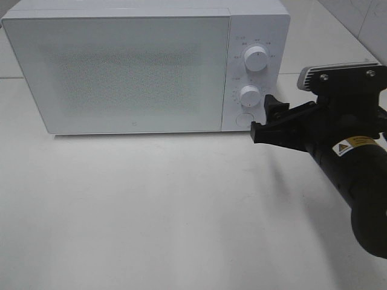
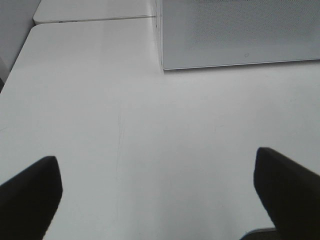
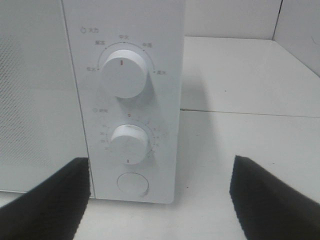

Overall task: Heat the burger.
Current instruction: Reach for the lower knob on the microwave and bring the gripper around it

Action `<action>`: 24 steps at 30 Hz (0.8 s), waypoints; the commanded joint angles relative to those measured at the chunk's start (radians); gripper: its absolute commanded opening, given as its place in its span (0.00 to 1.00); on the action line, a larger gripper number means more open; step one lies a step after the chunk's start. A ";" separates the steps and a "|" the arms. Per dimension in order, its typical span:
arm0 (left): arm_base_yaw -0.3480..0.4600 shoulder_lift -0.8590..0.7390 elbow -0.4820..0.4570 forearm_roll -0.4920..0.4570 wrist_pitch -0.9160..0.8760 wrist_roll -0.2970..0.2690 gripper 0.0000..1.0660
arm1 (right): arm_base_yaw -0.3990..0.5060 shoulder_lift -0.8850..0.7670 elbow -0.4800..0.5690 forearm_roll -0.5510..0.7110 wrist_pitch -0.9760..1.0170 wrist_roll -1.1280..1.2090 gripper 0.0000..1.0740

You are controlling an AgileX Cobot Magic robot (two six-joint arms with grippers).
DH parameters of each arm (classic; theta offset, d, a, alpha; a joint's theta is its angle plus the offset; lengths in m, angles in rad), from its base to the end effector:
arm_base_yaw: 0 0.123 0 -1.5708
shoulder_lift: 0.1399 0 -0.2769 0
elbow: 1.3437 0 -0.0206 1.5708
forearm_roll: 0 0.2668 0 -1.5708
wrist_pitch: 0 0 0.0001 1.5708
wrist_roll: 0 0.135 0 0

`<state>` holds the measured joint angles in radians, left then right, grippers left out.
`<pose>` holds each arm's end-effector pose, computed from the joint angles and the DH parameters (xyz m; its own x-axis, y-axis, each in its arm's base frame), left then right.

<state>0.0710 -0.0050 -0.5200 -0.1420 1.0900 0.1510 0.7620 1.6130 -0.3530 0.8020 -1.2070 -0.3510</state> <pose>0.0523 -0.0133 0.2692 -0.4499 0.0524 -0.8916 0.0795 0.9967 0.0185 0.2594 0.1222 0.1470 -0.0744 -0.0695 -0.9948 -0.0279 0.9973 -0.0676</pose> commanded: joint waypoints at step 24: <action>-0.001 -0.026 0.002 0.000 -0.017 -0.008 0.92 | -0.022 0.308 -0.319 0.071 -0.191 0.000 0.71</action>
<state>0.0710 -0.0050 -0.5200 -0.1420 1.0900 0.1510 0.7470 1.9210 -0.6650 0.8790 -1.2070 -0.3490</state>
